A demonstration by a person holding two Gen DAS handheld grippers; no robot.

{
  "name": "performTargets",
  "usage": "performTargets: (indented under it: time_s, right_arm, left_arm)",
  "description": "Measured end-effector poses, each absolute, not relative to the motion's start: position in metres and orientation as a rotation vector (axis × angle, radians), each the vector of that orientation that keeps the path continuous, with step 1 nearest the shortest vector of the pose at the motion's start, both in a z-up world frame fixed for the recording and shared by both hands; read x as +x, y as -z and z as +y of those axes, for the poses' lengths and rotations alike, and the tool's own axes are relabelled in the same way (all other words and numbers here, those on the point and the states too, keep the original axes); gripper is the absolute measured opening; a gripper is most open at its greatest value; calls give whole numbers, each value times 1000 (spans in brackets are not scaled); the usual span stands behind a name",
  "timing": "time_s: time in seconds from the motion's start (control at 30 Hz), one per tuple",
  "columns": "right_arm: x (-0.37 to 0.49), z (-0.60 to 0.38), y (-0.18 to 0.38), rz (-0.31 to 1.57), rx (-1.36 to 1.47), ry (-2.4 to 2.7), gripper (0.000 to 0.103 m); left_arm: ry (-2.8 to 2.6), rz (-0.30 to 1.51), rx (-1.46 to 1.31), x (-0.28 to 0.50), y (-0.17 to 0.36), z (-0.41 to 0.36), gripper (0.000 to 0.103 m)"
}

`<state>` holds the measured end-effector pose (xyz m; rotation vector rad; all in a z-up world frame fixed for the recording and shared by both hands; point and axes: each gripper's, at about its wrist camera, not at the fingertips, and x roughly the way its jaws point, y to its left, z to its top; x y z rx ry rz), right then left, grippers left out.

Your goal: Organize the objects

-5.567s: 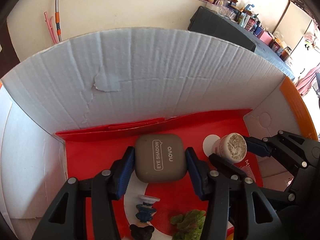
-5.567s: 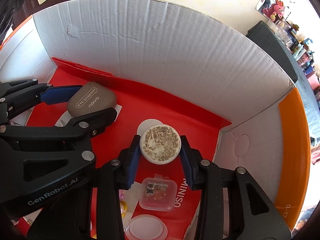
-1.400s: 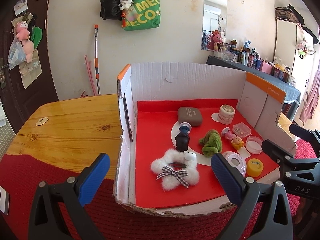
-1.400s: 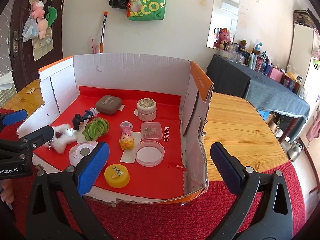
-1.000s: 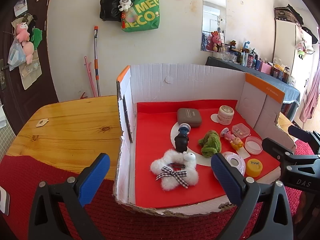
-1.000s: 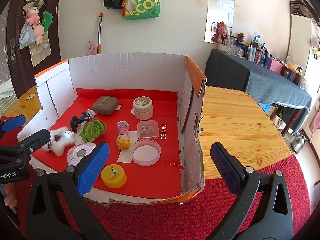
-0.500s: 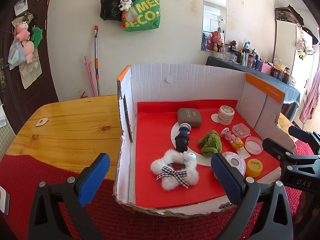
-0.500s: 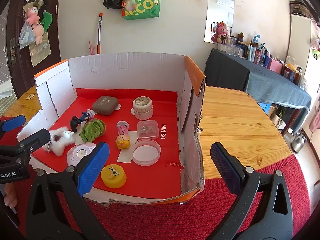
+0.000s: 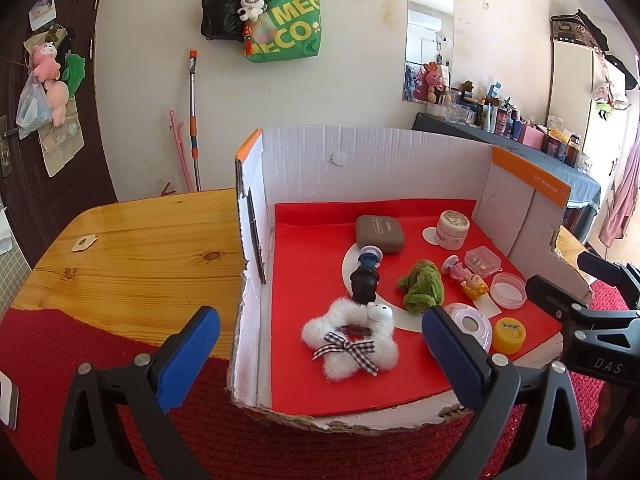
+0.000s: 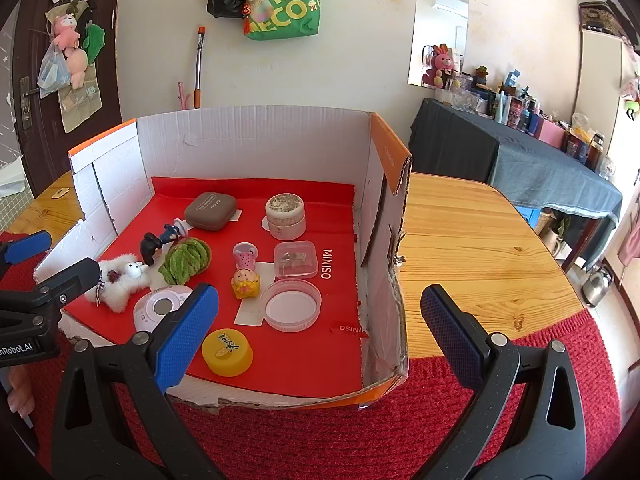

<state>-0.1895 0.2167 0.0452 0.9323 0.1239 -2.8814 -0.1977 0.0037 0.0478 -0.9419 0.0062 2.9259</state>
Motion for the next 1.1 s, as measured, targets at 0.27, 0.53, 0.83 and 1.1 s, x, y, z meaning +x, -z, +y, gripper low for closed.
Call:
performTargets:
  time_s: [0.27,0.53,0.83,1.1]
  right_arm:
    - [-189,218,-47,123,932,2886,103]
    - [-186,219,-49,111,900,2894,103]
    - [-159,226,-73,78,864,2877,103]
    - [-125,229,-63,84,959,2836,103]
  left_arm:
    - [-2926,4,-940,-198,-48,3,103]
    - [-2941,-37,-883,-190,-55,0,103]
    - [-2909,-51,-884,-160,-74,-6,103]
    - [-2847,-35,-1037,-131,-52,-5,103]
